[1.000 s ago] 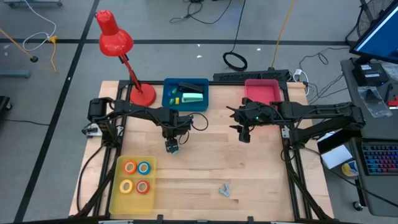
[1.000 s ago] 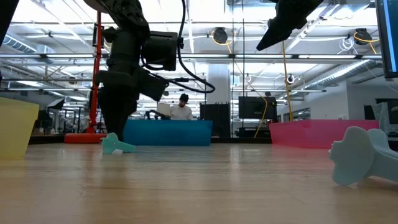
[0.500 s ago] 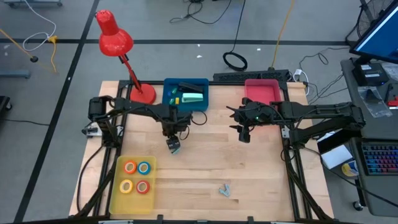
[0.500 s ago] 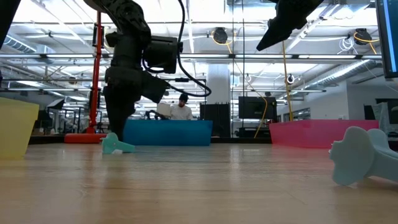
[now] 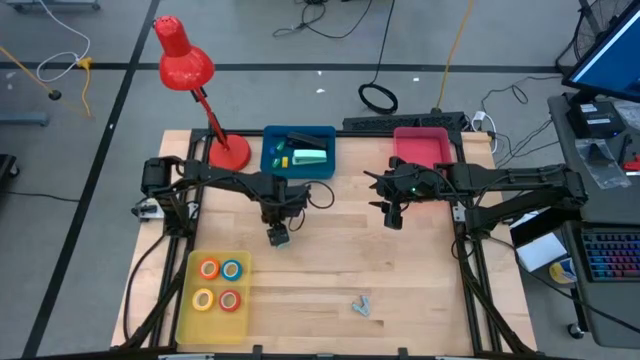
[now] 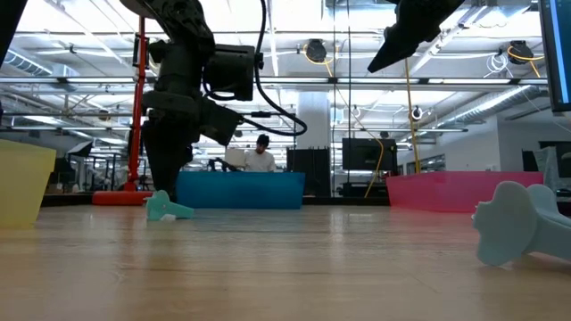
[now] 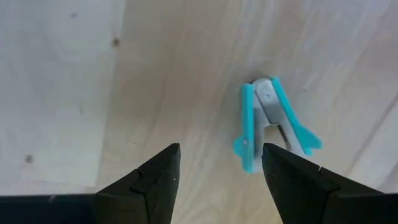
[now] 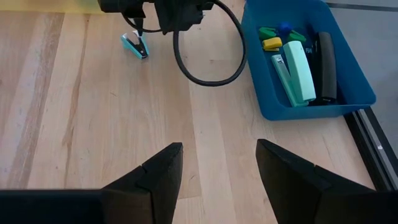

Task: Pick and place Stapler, Stapler remover, tape
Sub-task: Put the light blue staple remover into the pink bin

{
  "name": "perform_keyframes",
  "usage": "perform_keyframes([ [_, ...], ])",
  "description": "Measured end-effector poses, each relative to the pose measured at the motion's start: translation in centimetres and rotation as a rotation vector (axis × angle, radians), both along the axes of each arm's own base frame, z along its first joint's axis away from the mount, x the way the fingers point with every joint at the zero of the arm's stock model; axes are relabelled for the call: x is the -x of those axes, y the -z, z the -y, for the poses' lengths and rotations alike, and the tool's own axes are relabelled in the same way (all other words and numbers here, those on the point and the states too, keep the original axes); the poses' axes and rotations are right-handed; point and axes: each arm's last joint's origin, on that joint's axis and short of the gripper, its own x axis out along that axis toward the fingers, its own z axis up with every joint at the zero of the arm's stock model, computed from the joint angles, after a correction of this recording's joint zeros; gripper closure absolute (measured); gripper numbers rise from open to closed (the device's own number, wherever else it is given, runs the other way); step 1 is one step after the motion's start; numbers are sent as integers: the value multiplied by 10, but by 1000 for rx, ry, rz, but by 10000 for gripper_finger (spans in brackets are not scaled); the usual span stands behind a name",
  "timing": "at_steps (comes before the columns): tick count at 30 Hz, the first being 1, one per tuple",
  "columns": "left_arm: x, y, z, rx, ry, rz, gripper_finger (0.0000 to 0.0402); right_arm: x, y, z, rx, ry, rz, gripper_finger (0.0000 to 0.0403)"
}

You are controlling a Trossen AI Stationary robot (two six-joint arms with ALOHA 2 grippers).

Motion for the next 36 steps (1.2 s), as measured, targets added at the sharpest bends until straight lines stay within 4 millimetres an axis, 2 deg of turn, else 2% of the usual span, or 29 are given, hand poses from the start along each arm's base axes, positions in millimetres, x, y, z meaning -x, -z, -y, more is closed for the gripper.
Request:
perform_keyframes([
  [13, 0, 0, -3, -16, -80, -18, 174, 0, 0, 0, 5, -4, -1, 206],
  [19, -2, -6, -6, -65, -90, -29, 174, -1, -1, 0, 6, -4, 16, 206],
  [24, -1, -6, -11, -61, -195, -50, 174, -2, -3, 0, 7, -4, 38, 206],
  [36, -4, -3, -9, -15, -203, -7, 174, -4, -4, 0, -1, 2, 60, 206],
])
